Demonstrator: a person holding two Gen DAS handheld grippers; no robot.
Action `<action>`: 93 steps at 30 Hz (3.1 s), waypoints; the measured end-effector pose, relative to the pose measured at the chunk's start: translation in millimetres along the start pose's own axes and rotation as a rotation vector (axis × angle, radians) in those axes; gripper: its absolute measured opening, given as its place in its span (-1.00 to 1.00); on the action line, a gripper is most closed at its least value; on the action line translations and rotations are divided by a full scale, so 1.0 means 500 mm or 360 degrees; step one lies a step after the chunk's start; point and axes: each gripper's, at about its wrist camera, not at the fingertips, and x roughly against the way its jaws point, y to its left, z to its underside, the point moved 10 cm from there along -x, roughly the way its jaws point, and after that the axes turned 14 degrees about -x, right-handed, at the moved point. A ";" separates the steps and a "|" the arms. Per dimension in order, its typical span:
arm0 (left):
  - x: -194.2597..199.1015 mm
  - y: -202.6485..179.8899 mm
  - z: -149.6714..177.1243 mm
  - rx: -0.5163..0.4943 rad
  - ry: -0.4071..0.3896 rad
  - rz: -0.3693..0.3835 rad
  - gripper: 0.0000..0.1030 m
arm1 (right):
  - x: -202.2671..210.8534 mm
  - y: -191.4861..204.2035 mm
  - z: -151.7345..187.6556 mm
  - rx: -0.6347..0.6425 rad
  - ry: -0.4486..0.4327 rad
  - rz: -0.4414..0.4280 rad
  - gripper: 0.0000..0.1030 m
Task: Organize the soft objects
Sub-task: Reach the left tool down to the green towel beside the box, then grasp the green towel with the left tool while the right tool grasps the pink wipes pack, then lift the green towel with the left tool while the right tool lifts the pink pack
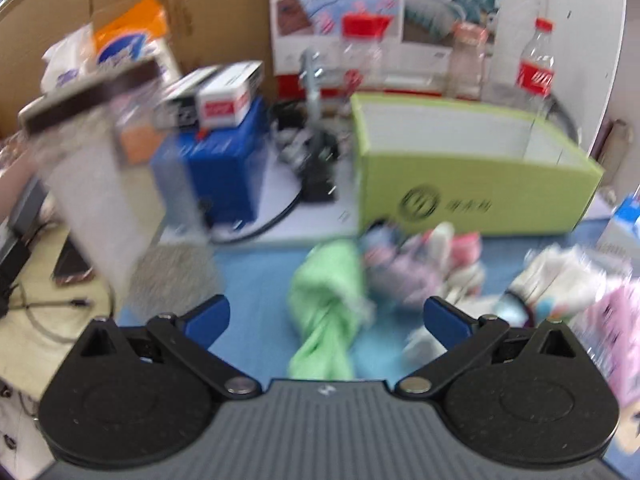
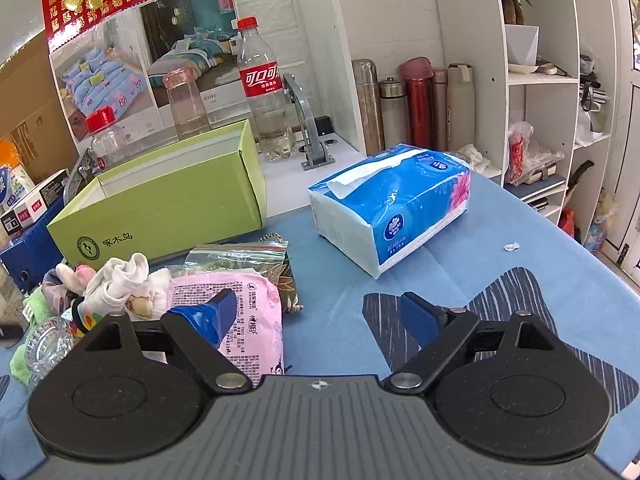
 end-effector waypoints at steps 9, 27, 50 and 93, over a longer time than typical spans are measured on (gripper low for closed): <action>-0.216 -0.104 -0.066 -0.0169 0.0253 -0.0073 0.99 | -0.006 -0.011 -0.003 0.0004 0.0013 0.0019 0.46; -0.050 0.062 0.108 0.0139 0.0217 -0.0205 0.99 | 0.016 0.109 0.062 0.0282 0.0101 -0.0285 0.46; -0.028 0.096 0.170 0.0255 0.0198 -0.0160 0.99 | 0.066 -0.021 0.014 0.0092 -0.0002 -0.0174 0.46; -0.092 0.123 0.178 0.0235 0.0276 -0.0160 0.99 | -0.033 -0.042 0.062 0.0033 0.0371 -0.0246 0.49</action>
